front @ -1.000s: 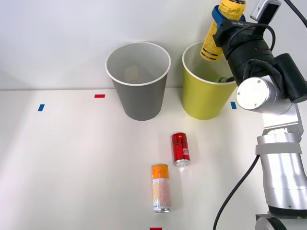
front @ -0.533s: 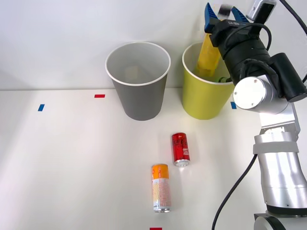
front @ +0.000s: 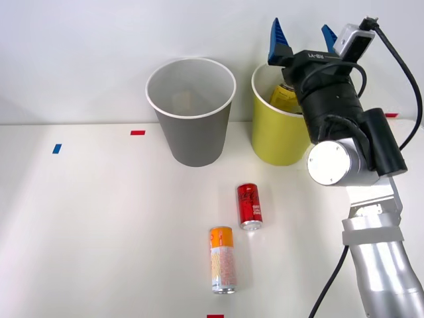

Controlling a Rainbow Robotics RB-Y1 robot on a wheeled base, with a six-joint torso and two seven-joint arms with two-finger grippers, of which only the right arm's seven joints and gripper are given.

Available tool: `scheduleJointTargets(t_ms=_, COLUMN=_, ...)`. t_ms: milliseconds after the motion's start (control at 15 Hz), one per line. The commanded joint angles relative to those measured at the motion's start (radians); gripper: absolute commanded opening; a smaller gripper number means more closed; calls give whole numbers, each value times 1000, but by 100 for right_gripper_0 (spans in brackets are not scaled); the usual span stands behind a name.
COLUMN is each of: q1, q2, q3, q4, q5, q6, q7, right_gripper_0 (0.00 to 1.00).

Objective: Put cans in the gray bin, plastic bottles in the light green bin

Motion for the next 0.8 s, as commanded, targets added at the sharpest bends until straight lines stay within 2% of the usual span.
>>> scheduleJointTargets(t_ms=67, q1=163, q2=-15, q3=47, q4=-174, q5=-5, q6=-2, q7=-4, right_gripper_0=100)
scheduleJointTargets(t_ms=267, q1=298, q2=-53, q3=96, q4=-304, q5=-19, q6=-8, q7=-12, right_gripper_0=100)
scheduleJointTargets(t_ms=467, q1=460, q2=-91, q3=159, q4=-390, q5=-22, q6=-104, q7=-15, right_gripper_0=100)
scheduleJointTargets(t_ms=800, q1=674, q2=-125, q3=260, q4=-401, q5=-8, q6=-314, q7=-7, right_gripper_0=100)
